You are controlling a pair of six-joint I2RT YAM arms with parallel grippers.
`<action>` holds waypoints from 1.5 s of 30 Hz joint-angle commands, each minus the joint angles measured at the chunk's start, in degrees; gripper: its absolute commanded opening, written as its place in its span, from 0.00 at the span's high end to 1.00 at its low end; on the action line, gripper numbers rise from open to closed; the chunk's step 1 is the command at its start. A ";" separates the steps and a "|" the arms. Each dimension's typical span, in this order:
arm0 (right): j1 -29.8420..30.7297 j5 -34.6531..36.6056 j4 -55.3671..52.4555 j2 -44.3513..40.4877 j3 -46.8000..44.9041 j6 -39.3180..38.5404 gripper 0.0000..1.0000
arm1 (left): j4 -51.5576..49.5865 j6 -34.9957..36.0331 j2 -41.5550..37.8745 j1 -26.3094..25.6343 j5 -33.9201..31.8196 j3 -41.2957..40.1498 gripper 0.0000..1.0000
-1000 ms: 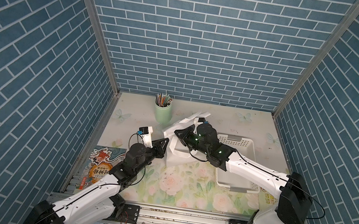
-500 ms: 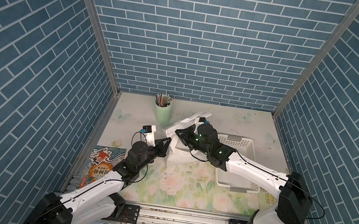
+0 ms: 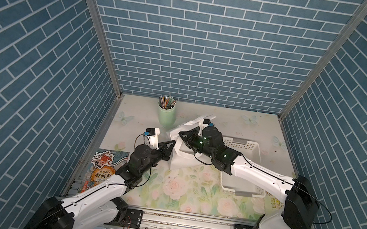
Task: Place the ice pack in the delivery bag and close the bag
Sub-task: Seal the delivery bag at the center of the board.
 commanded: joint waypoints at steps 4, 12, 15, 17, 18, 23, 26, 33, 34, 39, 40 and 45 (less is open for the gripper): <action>0.54 -0.16 -2.62 1.92 0.77 -3.35 1.00 | 0.56 0.31 0.19 0.05 0.73 1.28 0.98; 1.10 -1.23 -5.38 4.99 3.66 -5.30 1.00 | 0.22 0.45 0.30 0.03 0.61 1.37 0.98; 1.10 -1.08 -5.60 5.10 3.32 -5.41 1.00 | 0.22 0.43 0.35 -0.02 0.82 1.37 0.98; 1.10 -1.08 -5.66 5.31 3.43 -5.49 1.00 | 0.15 0.42 0.30 -0.01 0.92 1.33 0.98; 1.10 -1.08 -5.75 5.46 3.48 -5.58 1.00 | -0.01 0.43 0.29 -0.02 0.99 1.43 0.97; 1.06 0.74 -6.56 5.45 3.14 -5.66 1.00 | -1.84 1.08 -1.31 0.04 -0.02 1.68 0.88; 0.98 1.39 -6.80 5.44 3.13 -6.00 1.00 | -3.10 1.51 -2.64 0.04 -0.36 1.70 0.82; 0.88 1.89 -6.72 5.79 3.22 -6.21 1.00 | -8.48 1.83 -6.36 0.11 -2.61 2.35 0.75; 0.92 1.99 -6.72 5.88 3.22 -6.21 1.00 | -8.88 2.12 -7.16 0.07 -2.79 2.34 0.75; 0.92 1.83 -6.43 6.21 3.48 -6.21 1.00 | -12.29 -0.87 -10.25 0.16 -7.19 3.26 0.58; 0.88 1.77 -6.37 6.27 3.48 -6.21 1.00 | -13.28 -2.15 -10.35 0.28 -8.20 3.77 0.50; 0.92 1.83 -6.21 6.14 3.49 -6.21 1.00 | -13.44 -7.41 -7.21 1.57 -8.56 6.84 0.40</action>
